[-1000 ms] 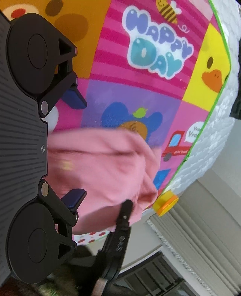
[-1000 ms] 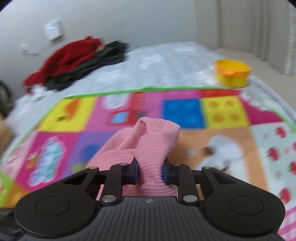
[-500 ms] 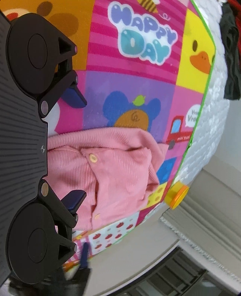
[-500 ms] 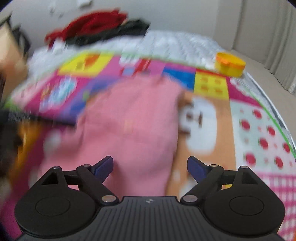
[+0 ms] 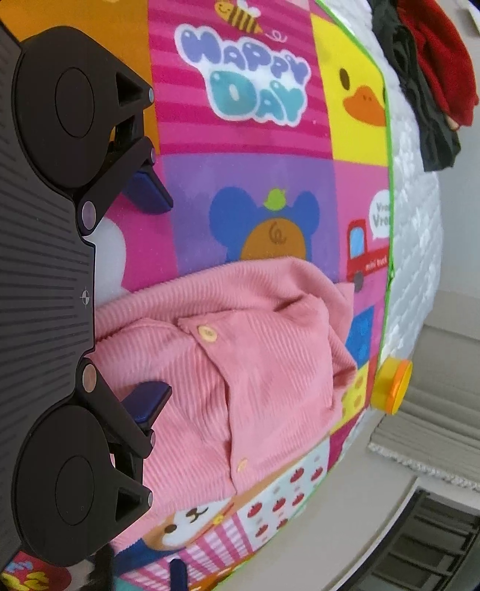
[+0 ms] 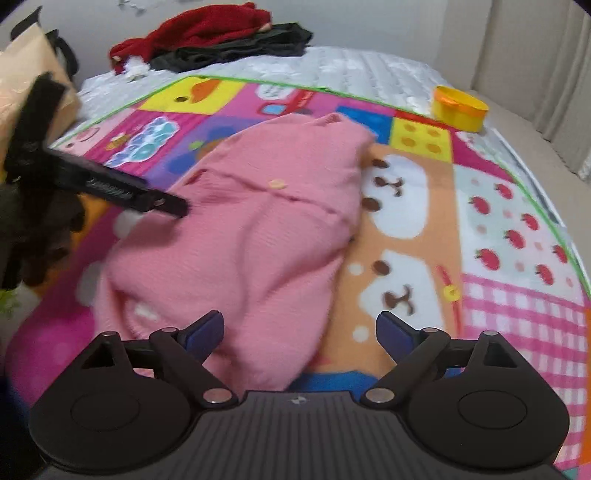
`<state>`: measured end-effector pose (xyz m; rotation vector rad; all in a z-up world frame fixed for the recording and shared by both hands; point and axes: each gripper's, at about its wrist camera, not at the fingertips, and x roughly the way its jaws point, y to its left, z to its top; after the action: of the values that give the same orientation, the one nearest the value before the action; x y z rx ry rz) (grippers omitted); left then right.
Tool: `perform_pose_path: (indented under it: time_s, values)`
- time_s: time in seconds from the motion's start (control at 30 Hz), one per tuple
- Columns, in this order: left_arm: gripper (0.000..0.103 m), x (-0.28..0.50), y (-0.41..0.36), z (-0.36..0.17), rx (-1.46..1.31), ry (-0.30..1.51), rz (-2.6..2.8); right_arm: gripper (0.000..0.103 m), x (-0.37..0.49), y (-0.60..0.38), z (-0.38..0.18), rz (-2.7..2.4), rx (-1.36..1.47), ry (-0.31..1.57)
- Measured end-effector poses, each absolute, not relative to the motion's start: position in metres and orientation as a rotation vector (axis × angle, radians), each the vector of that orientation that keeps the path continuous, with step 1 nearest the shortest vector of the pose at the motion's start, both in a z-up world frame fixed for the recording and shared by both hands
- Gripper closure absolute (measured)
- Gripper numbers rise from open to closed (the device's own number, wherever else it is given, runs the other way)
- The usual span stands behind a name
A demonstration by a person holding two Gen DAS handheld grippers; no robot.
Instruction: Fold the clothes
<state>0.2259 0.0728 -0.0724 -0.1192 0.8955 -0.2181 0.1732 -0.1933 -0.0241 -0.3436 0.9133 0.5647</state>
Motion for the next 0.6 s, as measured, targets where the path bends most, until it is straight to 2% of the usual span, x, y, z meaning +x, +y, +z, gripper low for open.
perform_pose_path:
  time_s: [0.07,0.1,0.13,0.17,0.33,0.43,0.6]
  values:
    - [0.001,0.226,0.07,-0.074,-0.101,0.899,-0.218,0.012,0.168,-0.181,-0.045,0.546,-0.465,0.939]
    - [0.001,0.225,0.068,-0.075,-0.089,0.901,-0.219,0.01,0.165,-0.176,-0.054,0.544,-0.508,0.937]
    - [0.001,0.225,0.067,-0.076,-0.079,0.901,-0.22,0.004,0.163,-0.173,-0.057,0.54,-0.528,0.922]
    - [0.001,0.224,0.066,-0.077,-0.071,0.901,-0.22,0.004,0.162,-0.171,-0.058,0.534,-0.541,0.903]
    - [0.0,0.225,0.067,-0.077,-0.08,0.907,-0.221,0.004,0.149,-0.166,-0.037,0.616,-0.671,0.834]
    - [0.0,0.225,0.067,-0.076,-0.083,0.909,-0.222,0.004,0.12,-0.158,-0.027,0.72,-0.858,0.73]
    - [0.0,0.225,0.069,-0.075,-0.096,0.913,-0.222,0.008,0.091,-0.138,-0.045,0.804,-1.121,0.6]
